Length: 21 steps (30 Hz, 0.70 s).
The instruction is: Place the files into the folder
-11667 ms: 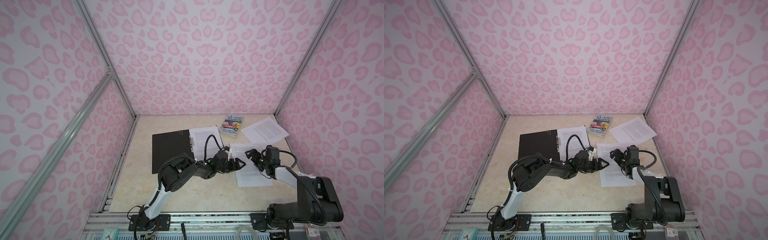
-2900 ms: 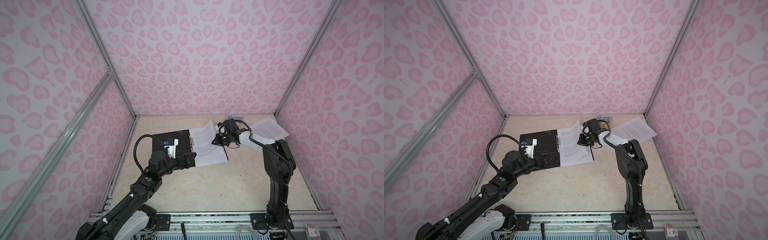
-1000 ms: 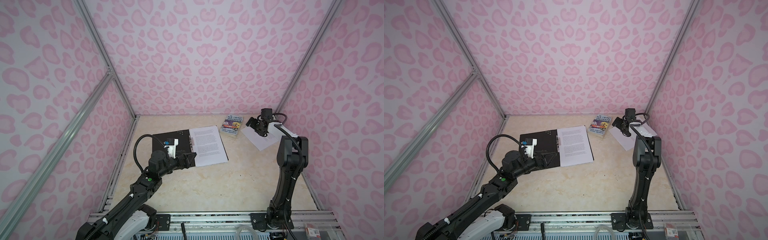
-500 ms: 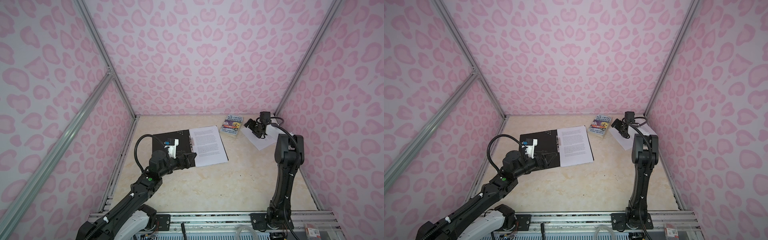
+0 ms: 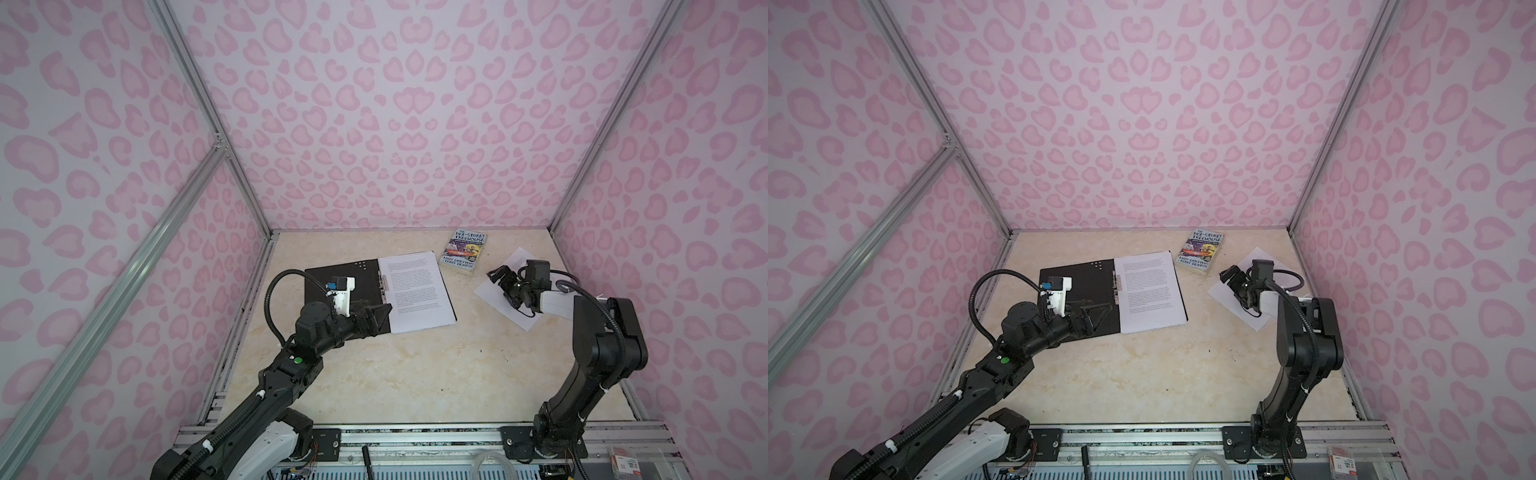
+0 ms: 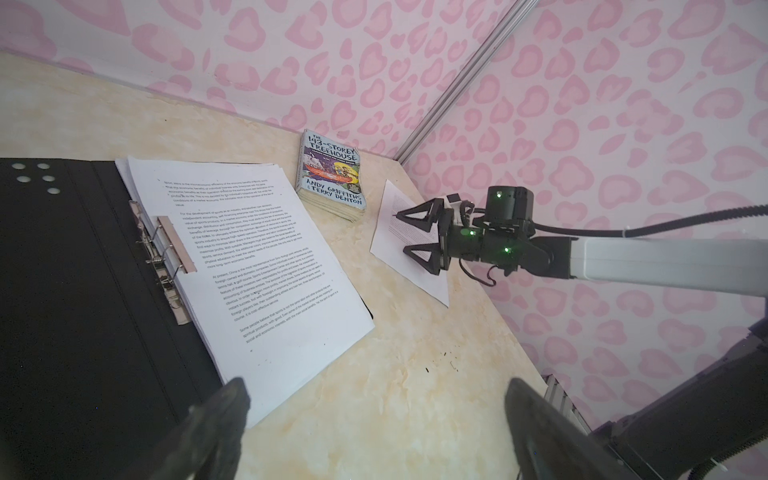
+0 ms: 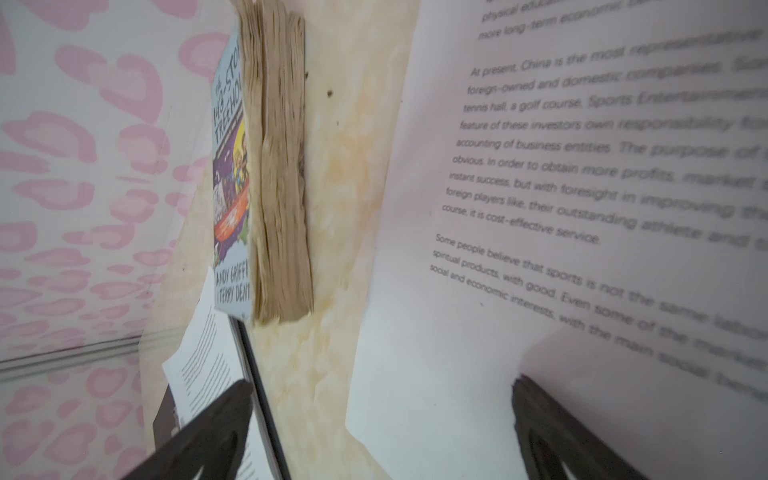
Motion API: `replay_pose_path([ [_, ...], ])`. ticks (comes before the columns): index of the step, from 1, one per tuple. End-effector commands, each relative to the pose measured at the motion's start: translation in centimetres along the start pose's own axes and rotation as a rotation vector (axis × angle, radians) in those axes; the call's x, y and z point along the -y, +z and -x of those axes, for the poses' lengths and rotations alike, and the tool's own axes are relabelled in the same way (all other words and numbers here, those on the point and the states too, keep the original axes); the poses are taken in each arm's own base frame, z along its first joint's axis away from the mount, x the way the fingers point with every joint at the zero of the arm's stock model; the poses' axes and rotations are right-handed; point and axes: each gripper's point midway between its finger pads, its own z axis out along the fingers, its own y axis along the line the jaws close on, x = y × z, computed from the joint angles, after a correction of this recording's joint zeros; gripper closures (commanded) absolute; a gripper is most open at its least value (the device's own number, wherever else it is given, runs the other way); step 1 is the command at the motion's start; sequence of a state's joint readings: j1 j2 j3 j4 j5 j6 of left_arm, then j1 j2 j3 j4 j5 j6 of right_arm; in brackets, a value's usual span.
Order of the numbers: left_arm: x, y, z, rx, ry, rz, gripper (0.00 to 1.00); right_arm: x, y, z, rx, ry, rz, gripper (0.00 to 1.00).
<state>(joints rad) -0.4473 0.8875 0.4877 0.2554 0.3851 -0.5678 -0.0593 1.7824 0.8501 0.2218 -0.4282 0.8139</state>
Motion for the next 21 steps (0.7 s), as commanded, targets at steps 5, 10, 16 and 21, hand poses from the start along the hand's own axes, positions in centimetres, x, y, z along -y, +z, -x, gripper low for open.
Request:
replay_pose_path([
  [5, 0.2, 0.3, 0.3, -0.005, 0.014, -0.006, 0.03, 3.7, -5.0, -10.8, -0.112, 0.030, -0.064, 0.02],
  [10, 0.9, -0.2, 0.6, 0.005, 0.020, -0.023, 0.03, 6.1, -9.1, -12.2, -0.054, 0.028, -0.100, 0.02],
  [16, 1.3, -0.1, 0.4, -0.007, 0.020, -0.049, 0.03, 4.1, -12.2, -7.9, 0.095, -0.085, -0.122, 0.02],
  [21, 1.8, 1.0, -0.5, -0.070, 0.001, -0.100, 0.03, 1.6, -11.4, -3.4, 0.131, -0.135, -0.150, 0.02],
])
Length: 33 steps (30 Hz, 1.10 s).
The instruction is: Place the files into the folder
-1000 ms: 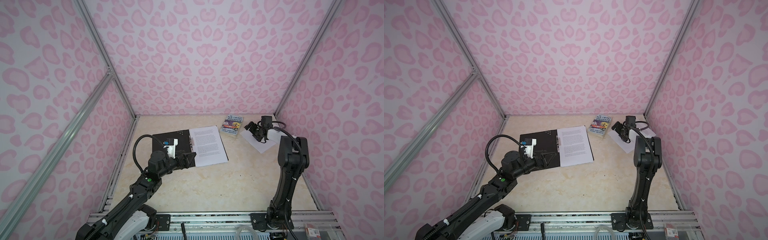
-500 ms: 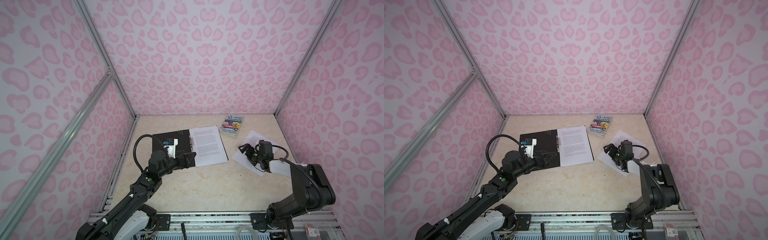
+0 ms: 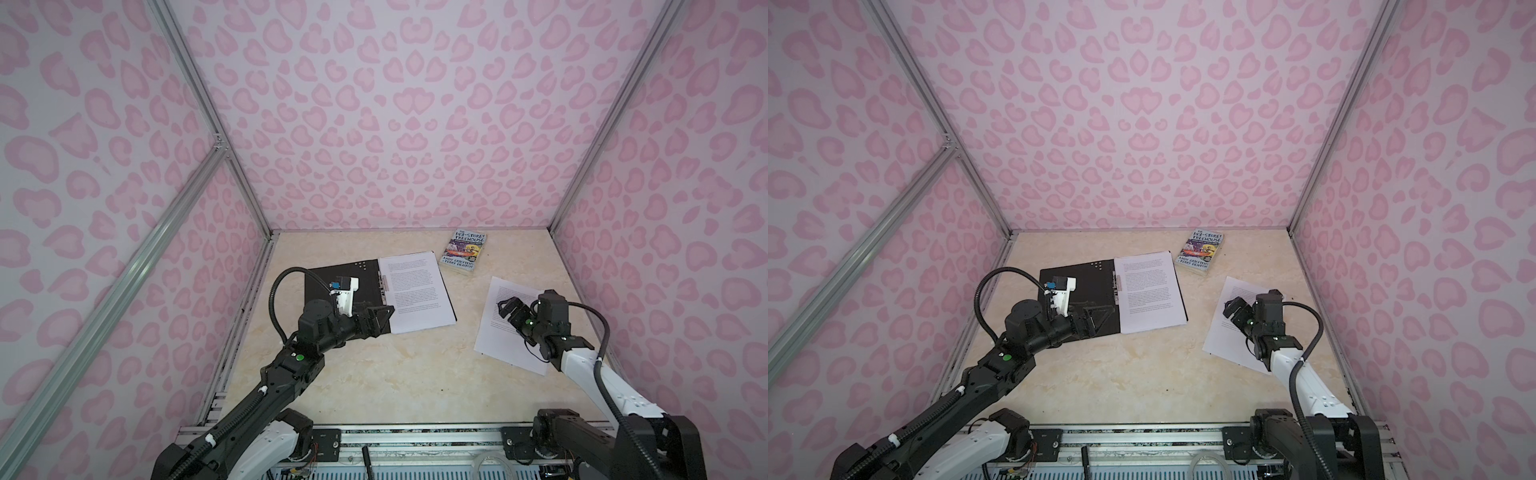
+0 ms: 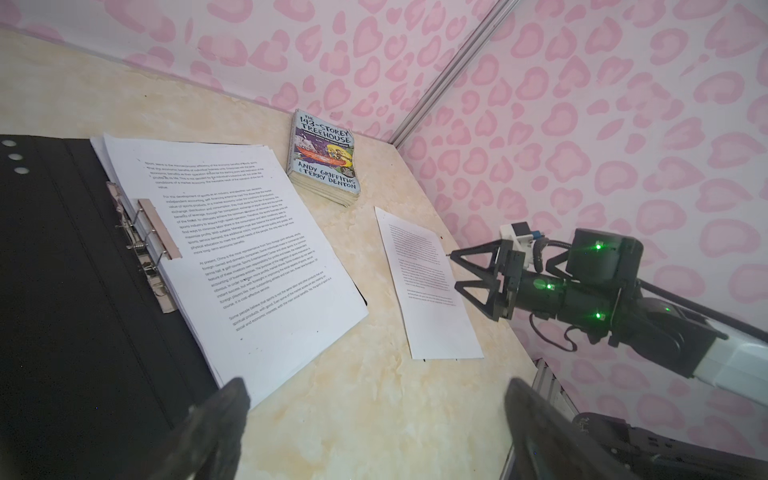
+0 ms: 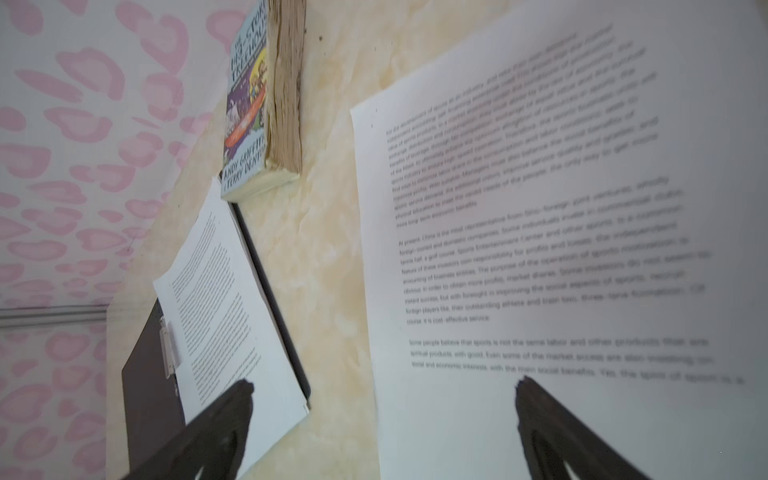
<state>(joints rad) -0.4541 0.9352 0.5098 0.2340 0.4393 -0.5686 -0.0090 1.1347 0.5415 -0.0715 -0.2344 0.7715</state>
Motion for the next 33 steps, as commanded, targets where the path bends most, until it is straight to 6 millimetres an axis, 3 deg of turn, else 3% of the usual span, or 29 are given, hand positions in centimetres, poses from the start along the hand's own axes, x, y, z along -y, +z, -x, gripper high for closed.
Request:
replay_pose_path([
  [1, 1.6, 0.5, 0.4, -0.014, 0.017, -0.082, 0.03, 0.0, 1.6, 1.4, -0.025, -0.058, -0.060, 0.02],
  [4, 1.7, 1.1, 0.0, -0.037, 0.006, -0.087, 0.03, -0.9, 4.1, 2.7, -0.081, -0.064, -0.071, 0.07],
  [8, 1.2, 2.2, -0.7, -0.086, -0.021, -0.072, 0.03, -1.6, 6.7, 4.1, -0.062, -0.076, -0.049, 0.07],
  [10, 0.9, 3.0, -1.5, -0.128, -0.032, -0.070, 0.03, -1.4, 8.1, 3.9, -0.100, -0.082, -0.071, 0.07],
  [13, 0.7, 3.8, -2.3, -0.178, -0.050, -0.076, 0.02, -1.0, 9.0, 1.8, -0.144, -0.066, -0.062, 0.08],
  [19, 0.5, 4.3, -2.9, -0.200, -0.052, -0.073, 0.01, 0.8, 8.5, -2.5, -0.193, -0.019, -0.051, 0.08],
  [26, 0.2, 5.0, -3.5, -0.231, -0.054, -0.068, 0.01, 2.2, 6.5, -7.9, -0.239, 0.000, -0.066, 0.08],
  [33, 1.8, 6.1, -5.1, -0.310, -0.047, -0.124, 0.00, 1.4, 2.9, -11.1, -0.208, -0.001, -0.005, 0.08],
])
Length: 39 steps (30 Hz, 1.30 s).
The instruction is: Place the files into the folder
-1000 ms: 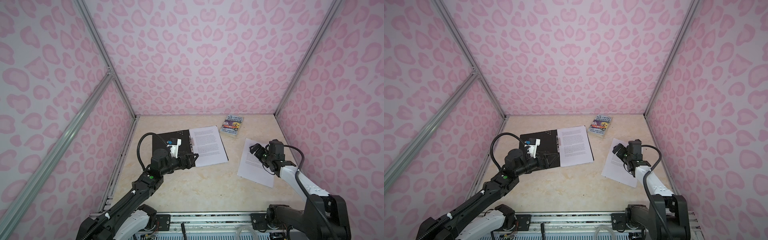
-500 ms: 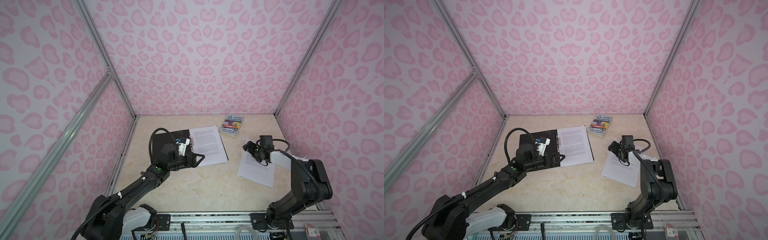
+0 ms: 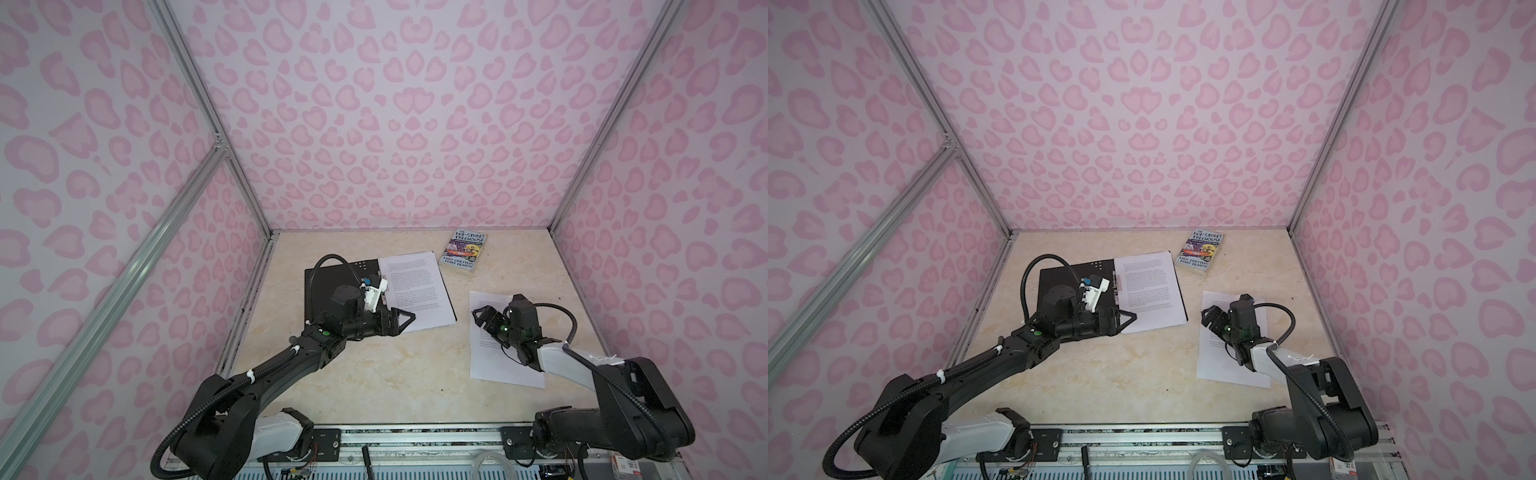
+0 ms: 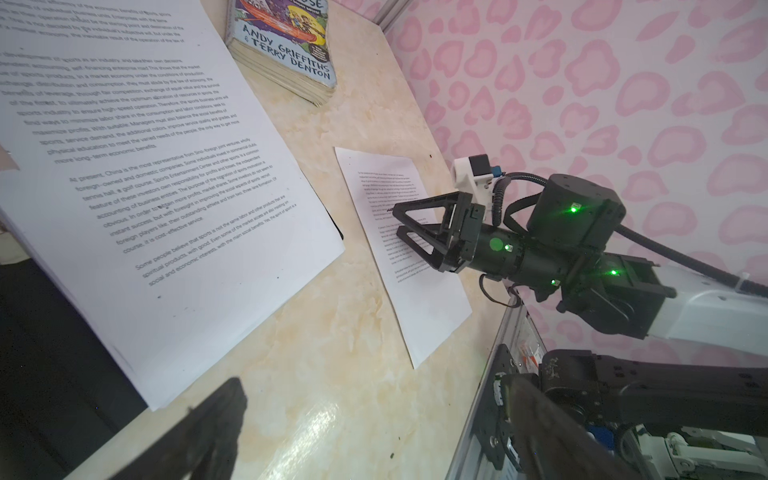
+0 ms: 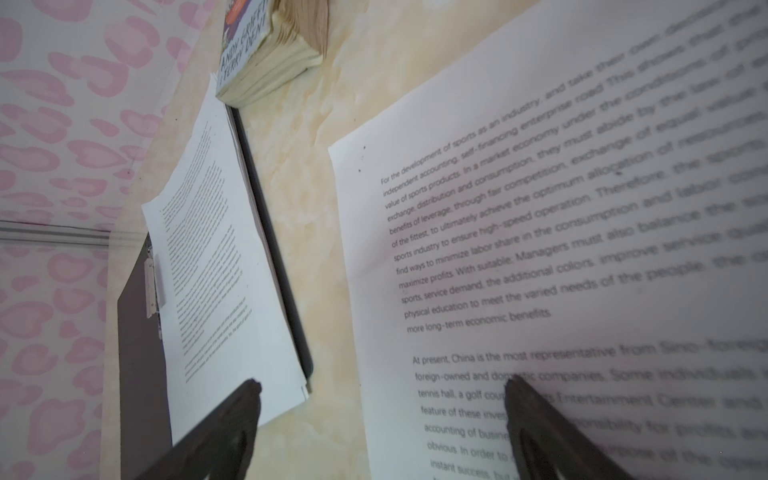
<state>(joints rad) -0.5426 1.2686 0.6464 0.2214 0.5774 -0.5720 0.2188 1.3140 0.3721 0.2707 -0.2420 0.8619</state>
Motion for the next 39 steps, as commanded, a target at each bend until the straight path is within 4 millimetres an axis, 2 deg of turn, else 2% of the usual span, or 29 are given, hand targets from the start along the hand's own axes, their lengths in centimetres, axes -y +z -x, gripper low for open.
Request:
replay_pose_path([
  [1, 1.4, 0.9, -0.5, -0.041, 0.040, -0.044, 0.00, 1.7, -1.4, -2.7, -0.057, 0.064, -0.078, 0.07],
  [4, 2.5, 2.1, -1.4, -0.088, 0.044, -0.061, 0.00, -0.6, -2.6, -2.0, -0.032, 0.011, 0.002, 0.06],
  [5, 3.1, 2.5, -1.6, -0.102, 0.043, -0.071, 0.00, -1.3, -3.0, -1.3, -0.017, -0.023, 0.018, 0.06],
  [6, 3.4, 3.0, -2.1, -0.128, 0.033, -0.067, 0.00, -1.0, -3.5, -0.1, 0.002, -0.056, -0.017, 0.05],
  [8, 4.3, 4.0, -3.0, -0.157, 0.016, -0.072, 0.01, 1.1, -4.5, 2.3, 0.050, -0.074, -0.136, 0.04],
  [11, 5.8, 6.0, -4.9, -0.203, -0.007, -0.068, 0.01, 4.1, -5.4, 4.8, 0.105, 0.011, -0.173, 0.04],
  [15, 7.3, 9.4, -7.0, -0.261, -0.062, -0.060, 0.01, 8.2, -6.4, 6.4, 0.159, 0.128, -0.261, 0.03],
  [18, 8.1, 12.1, -8.5, -0.305, -0.086, -0.048, 0.01, 9.8, -6.5, 6.3, 0.159, 0.179, -0.296, 0.04],
  [21, 8.0, 14.7, -9.8, -0.349, -0.126, -0.034, 0.01, 10.2, -6.2, 5.5, 0.110, 0.178, -0.316, 0.04],
  [25, 7.4, 17.1, -10.4, -0.365, -0.160, -0.003, 0.01, 10.6, -5.2, 4.2, 0.055, 0.211, -0.301, 0.04],
  [31, 5.5, 19.6, -11.7, -0.381, -0.210, 0.048, 0.02, 9.8, -5.1, 3.7, 0.036, 0.235, -0.248, 0.04],
  [36, 3.5, 20.5, -12.6, -0.354, -0.252, 0.104, 0.02, 9.6, -5.9, 3.9, 0.081, 0.215, -0.241, 0.04],
  [39, 3.2, 20.9, -13.0, -0.343, -0.277, 0.098, 0.02, 9.4, -6.1, 4.0, 0.093, 0.209, -0.231, 0.05],
])
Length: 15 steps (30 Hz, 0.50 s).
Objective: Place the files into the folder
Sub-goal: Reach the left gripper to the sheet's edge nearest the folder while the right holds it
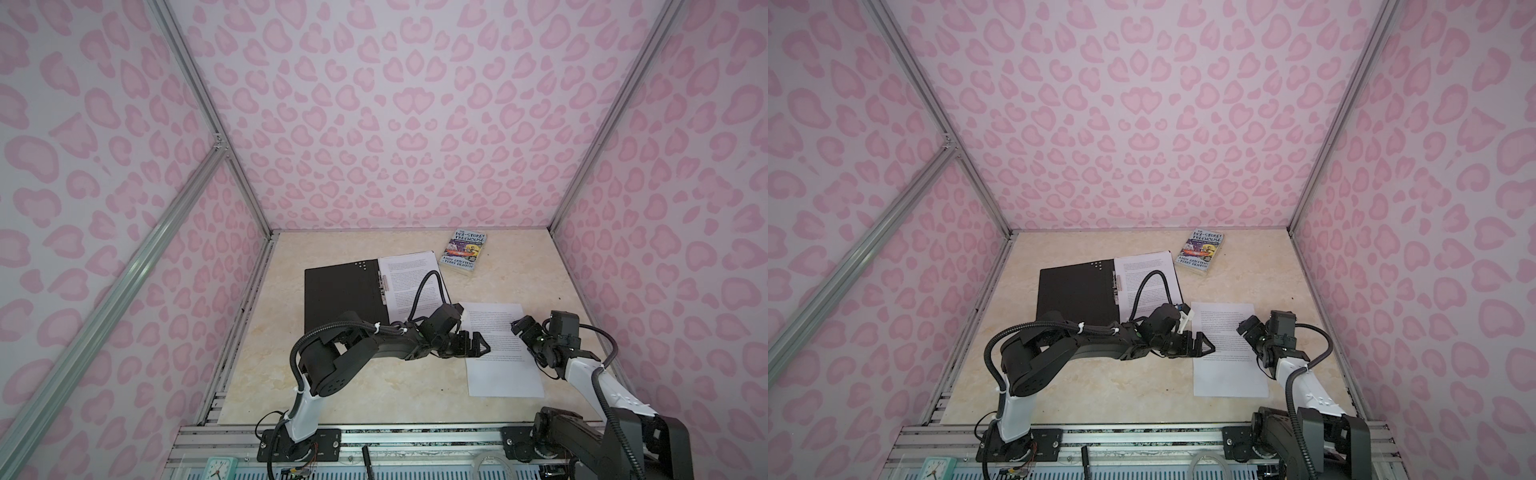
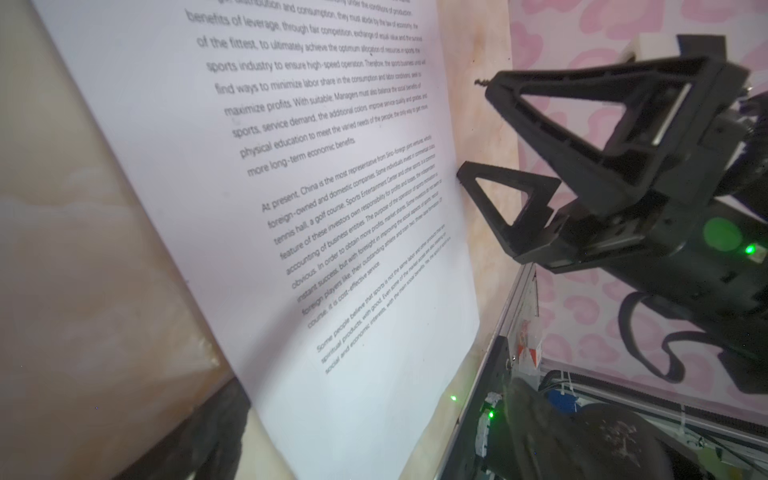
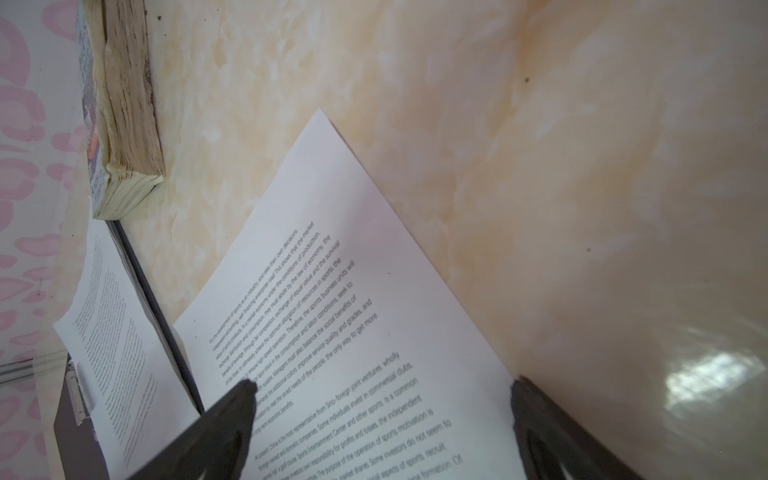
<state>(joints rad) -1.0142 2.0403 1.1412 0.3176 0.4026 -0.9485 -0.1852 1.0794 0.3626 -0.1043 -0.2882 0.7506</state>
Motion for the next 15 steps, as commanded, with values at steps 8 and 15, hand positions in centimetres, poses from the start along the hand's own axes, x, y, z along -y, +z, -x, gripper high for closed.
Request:
replay_pose_path([
  [8, -1.5, -0.4, -0.2, 0.083, -0.069, -0.019, 0.03, 0.0, 0.7, -1.2, -0.032, 0.012, 0.024, 0.05],
  [15, -0.7, -0.3, 0.6, 0.141, -0.110, -0.098, 0.01, 0.1, 1.2, -1.8, -0.056, 0.033, 0.034, 0.06],
])
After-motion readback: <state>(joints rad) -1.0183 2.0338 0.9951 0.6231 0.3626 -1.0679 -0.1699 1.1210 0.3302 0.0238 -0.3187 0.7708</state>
